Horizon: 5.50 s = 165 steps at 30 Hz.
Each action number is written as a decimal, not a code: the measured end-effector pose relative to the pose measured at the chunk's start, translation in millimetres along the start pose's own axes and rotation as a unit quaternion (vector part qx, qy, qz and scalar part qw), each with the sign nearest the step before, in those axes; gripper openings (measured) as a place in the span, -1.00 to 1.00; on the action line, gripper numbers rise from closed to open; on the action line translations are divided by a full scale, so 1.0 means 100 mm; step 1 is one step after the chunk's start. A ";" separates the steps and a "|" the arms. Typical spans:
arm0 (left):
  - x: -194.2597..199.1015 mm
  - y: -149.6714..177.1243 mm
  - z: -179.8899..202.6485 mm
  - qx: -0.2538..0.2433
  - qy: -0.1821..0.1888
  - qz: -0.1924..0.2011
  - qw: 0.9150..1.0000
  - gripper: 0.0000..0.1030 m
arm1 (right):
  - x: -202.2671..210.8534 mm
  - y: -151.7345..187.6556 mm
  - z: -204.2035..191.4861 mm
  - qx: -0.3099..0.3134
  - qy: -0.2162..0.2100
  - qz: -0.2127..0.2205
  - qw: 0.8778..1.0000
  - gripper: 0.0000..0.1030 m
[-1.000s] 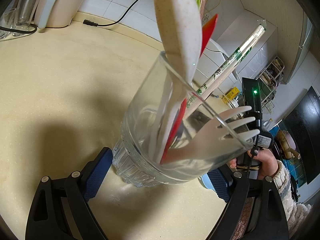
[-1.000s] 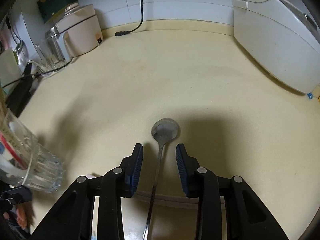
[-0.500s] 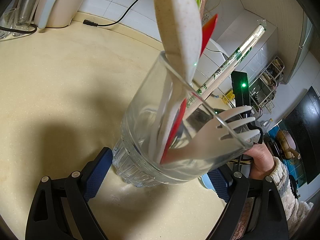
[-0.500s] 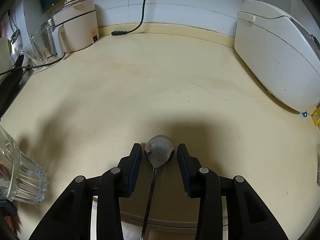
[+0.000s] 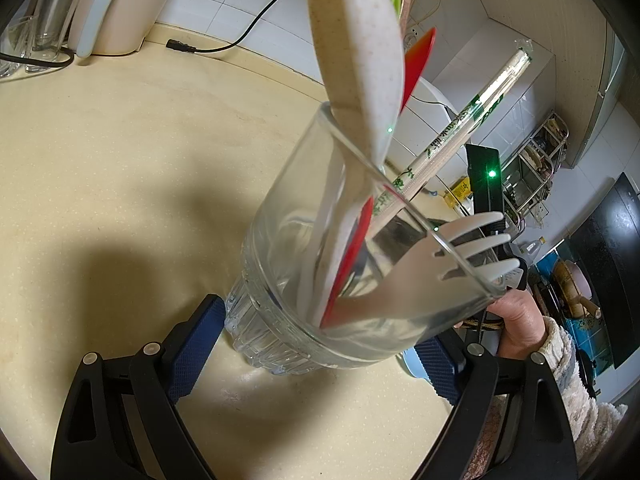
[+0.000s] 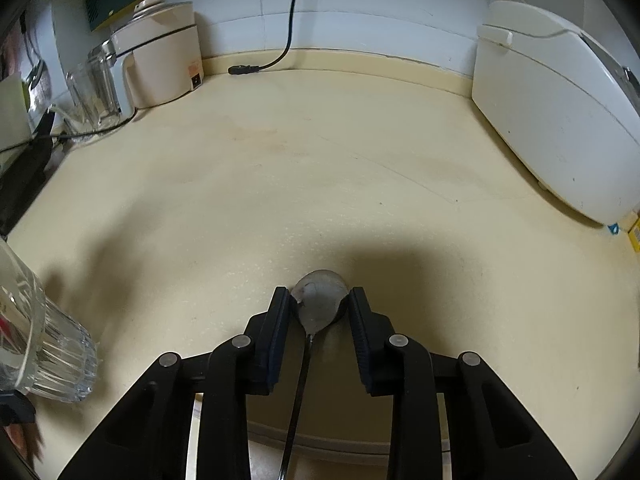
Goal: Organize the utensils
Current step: 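Close the right gripper on the grey spoon handle and lift, then carry the grey spoon over the glass held by the left gripper, then lower the grey spoon into the glass and open the right gripper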
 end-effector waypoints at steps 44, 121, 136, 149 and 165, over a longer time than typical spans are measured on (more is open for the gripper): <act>0.00 0.00 0.00 0.000 0.000 0.000 1.000 0.78 | 1.47 0.01 0.23 -0.070 0.013 0.280 0.957 -0.41; 0.00 -0.01 -0.01 0.000 0.001 0.001 1.000 0.78 | 2.16 -0.46 -0.97 0.084 -0.016 0.394 0.915 -0.41; 0.00 -0.01 -0.01 0.000 0.001 0.001 1.000 0.78 | 1.98 -0.42 -0.96 0.089 -0.027 0.351 0.932 -0.41; 0.00 -0.01 -0.01 0.000 0.001 0.001 1.000 0.78 | 1.71 -0.44 -1.13 0.110 -0.035 0.304 0.946 -0.41; 0.00 -0.02 -0.01 0.000 0.002 0.001 1.000 0.78 | 1.79 -0.43 -1.01 0.070 -0.045 0.322 0.943 -0.29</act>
Point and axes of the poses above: each gripper's, at about its wrist camera, not at the fingertips, and x roughly against the way its jaws point, z to its right, y to its underside, the point moved 2 cm from there along -x, roughly the way its jaws point, and after that the axes turned 15 degrees about x, right-handed, at the moved point
